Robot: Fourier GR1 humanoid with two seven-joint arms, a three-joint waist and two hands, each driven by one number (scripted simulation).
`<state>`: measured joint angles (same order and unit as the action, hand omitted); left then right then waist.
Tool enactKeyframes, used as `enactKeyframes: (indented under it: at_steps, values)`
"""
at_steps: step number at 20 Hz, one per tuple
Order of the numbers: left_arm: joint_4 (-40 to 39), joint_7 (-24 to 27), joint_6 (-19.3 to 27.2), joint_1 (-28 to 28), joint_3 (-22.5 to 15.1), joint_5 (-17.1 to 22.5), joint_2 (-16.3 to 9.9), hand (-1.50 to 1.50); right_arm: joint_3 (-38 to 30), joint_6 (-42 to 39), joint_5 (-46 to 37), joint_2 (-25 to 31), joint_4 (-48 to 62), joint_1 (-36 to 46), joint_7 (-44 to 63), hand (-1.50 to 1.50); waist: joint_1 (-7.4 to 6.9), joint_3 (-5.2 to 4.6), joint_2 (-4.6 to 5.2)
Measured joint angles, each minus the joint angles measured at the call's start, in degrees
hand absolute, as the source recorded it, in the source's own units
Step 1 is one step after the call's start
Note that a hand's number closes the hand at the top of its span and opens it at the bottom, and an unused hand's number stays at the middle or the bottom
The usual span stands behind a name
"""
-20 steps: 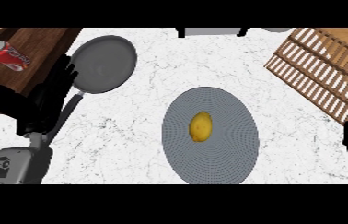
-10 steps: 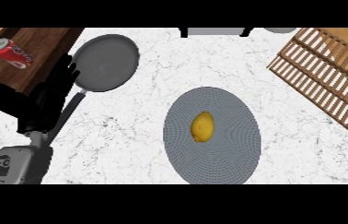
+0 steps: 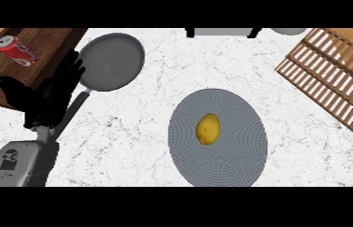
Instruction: Pick the cupcake from the placemat and place it in the tiered shelf
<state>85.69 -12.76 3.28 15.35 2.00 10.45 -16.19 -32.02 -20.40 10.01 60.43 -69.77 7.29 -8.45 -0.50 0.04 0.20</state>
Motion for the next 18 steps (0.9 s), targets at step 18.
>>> enactKeyframes:
  at_steps: [18]
  values:
    - [-0.1, 0.8, -1.1, -0.4, 0.1, -1.5, 1.6, 0.00, 1.3, -0.3, -6.3, 4.9, 37.2, 22.8, -15.3, -1.50, -0.82, 0.06, 0.20]
